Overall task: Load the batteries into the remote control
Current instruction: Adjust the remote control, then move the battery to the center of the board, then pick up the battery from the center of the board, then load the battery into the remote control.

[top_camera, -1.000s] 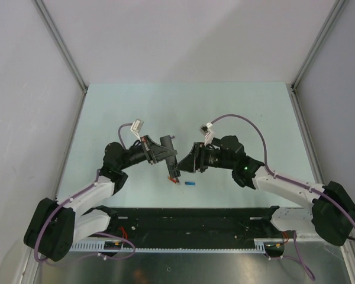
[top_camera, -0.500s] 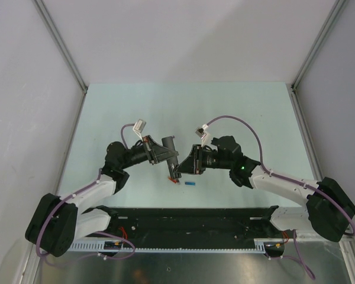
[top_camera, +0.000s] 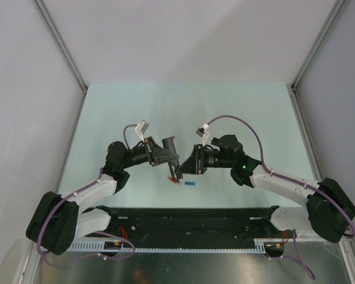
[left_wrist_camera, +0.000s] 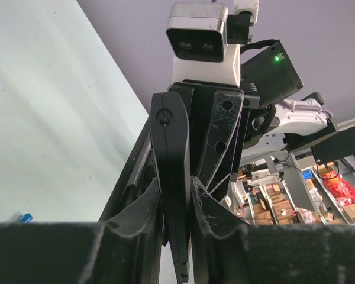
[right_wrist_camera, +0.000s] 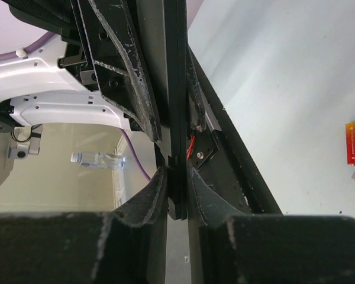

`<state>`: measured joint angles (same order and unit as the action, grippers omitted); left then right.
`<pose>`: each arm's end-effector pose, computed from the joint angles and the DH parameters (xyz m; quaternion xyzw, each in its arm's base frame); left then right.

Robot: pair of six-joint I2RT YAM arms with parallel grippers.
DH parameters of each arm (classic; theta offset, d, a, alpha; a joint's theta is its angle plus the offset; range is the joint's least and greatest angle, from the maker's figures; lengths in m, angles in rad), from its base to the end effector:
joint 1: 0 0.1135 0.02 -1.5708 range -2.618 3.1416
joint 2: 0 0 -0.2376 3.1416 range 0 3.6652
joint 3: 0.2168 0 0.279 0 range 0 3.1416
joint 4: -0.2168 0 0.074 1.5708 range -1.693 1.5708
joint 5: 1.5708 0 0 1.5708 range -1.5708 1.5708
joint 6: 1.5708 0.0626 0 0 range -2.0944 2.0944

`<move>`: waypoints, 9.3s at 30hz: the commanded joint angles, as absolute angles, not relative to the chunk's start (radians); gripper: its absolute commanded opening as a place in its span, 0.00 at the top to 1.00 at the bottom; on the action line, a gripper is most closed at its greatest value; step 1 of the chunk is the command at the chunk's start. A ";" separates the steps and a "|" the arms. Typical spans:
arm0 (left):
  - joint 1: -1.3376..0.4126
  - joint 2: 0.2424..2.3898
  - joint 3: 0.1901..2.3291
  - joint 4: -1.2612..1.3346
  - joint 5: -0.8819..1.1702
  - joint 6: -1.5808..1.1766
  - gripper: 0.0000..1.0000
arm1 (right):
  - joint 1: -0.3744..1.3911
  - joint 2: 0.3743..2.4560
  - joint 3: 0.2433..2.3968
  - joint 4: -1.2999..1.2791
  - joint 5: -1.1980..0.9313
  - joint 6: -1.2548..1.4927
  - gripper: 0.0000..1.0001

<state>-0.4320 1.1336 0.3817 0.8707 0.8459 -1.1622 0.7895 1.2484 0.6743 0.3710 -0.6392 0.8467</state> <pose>0.2293 -0.1573 0.2002 0.0706 0.6751 -0.6782 0.2816 0.2043 0.2590 0.2162 -0.1774 0.7413 0.6042 0.2323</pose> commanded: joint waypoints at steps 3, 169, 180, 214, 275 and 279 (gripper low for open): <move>-0.440 1.134 0.396 0.919 0.877 -1.160 0.78 | 0.776 1.212 0.681 0.359 -0.672 0.827 1.00; -0.089 0.842 0.078 0.847 0.816 -1.226 1.00 | 0.903 1.766 1.180 -0.405 0.201 0.181 0.62; -0.089 0.848 0.078 0.847 0.816 -1.223 1.00 | 0.933 1.825 1.180 -0.414 0.207 0.155 0.64; -0.190 0.972 0.233 0.847 0.701 -1.240 1.00 | 0.926 1.390 1.112 -0.364 0.311 0.359 1.00; -0.499 1.448 0.517 1.261 0.606 -1.457 1.00 | 1.210 1.193 0.900 0.045 0.626 0.255 1.00; -0.499 1.462 0.525 1.276 0.603 -1.459 1.00 | 1.207 1.184 0.905 0.006 0.598 0.294 1.00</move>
